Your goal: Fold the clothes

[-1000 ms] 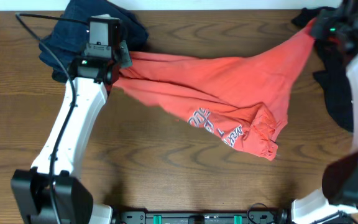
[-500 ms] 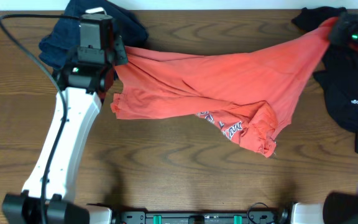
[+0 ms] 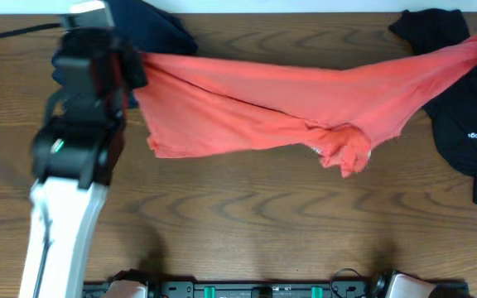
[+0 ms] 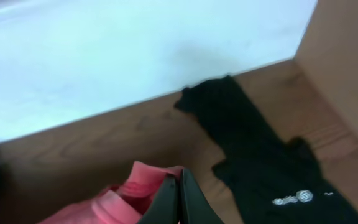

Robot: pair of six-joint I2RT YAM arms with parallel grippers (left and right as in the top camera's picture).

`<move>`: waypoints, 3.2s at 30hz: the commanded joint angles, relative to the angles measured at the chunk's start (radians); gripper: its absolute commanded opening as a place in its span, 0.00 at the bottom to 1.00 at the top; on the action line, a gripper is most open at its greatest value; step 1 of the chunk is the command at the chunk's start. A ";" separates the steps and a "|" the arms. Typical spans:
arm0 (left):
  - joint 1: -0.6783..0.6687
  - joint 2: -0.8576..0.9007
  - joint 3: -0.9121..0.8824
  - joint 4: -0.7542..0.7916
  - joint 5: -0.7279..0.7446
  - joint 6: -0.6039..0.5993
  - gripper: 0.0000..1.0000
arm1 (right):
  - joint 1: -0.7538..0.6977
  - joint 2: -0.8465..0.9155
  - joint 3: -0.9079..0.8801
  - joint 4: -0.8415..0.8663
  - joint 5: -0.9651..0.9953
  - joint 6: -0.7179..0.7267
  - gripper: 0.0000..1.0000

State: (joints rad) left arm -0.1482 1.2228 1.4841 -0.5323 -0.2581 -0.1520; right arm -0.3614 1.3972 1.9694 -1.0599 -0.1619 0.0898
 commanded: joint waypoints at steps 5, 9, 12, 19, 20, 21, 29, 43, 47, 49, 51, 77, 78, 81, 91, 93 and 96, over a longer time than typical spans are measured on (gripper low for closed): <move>0.000 -0.256 0.087 -0.060 -0.045 0.021 0.05 | -0.073 -0.074 0.369 -0.259 0.000 -0.070 0.01; 0.000 -0.346 0.087 -0.100 -0.040 0.020 0.05 | -0.093 -0.074 0.524 -0.395 0.000 -0.070 0.01; 0.000 -0.383 0.087 -0.115 -0.039 0.016 0.06 | -0.093 -0.074 0.599 -0.457 0.005 -0.069 0.01; 0.000 -0.365 0.087 -0.115 -0.016 -0.010 0.06 | -0.093 -0.071 0.661 -0.531 0.034 -0.069 0.01; 0.000 -0.348 0.087 -0.115 0.003 -0.010 0.06 | -0.093 -0.061 0.661 -0.538 0.035 -0.070 0.01; 0.000 -0.329 0.087 -0.115 0.016 -0.011 0.06 | -0.093 -0.053 0.661 -0.542 0.034 -0.074 0.01; 0.000 -0.063 0.087 -0.110 0.044 -0.040 0.06 | -0.093 0.170 0.660 -0.573 0.022 -0.103 0.01; -0.050 0.498 0.087 0.301 0.113 -0.044 0.06 | -0.025 0.758 0.660 -0.365 -0.004 -0.121 0.01; -0.076 0.632 0.087 0.471 0.113 -0.045 0.06 | 0.019 0.876 0.660 -0.246 -0.004 -0.121 0.01; -0.088 0.695 0.087 0.556 0.113 -0.045 0.06 | 0.039 0.917 0.660 -0.195 -0.004 -0.112 0.01; -0.098 0.762 0.087 0.658 0.113 -0.045 0.06 | 0.058 0.958 0.660 -0.141 -0.003 -0.101 0.01; -0.090 1.142 0.127 1.170 0.077 0.029 0.32 | 0.086 1.220 0.660 0.239 0.061 -0.035 0.01; -0.089 1.142 0.140 1.170 0.077 0.029 0.58 | 0.084 1.220 0.660 0.246 0.061 -0.035 0.04; -0.089 1.141 0.171 1.167 0.077 0.054 0.98 | 0.077 1.219 0.660 0.246 0.061 -0.035 0.67; -0.091 0.989 0.269 0.822 0.056 0.122 0.98 | 0.078 1.084 0.662 0.060 0.056 -0.013 0.99; -0.093 0.911 0.269 0.668 0.056 0.122 0.98 | 0.085 1.031 0.662 -0.039 0.026 -0.001 0.99; -0.101 0.783 0.269 0.396 0.056 0.122 0.98 | 0.098 0.954 0.662 -0.200 -0.079 -0.001 0.99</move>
State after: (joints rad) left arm -0.2405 2.1494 1.7267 -0.0616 -0.1871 -0.0448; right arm -0.2821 2.4889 2.6190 -1.2140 -0.1478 0.0689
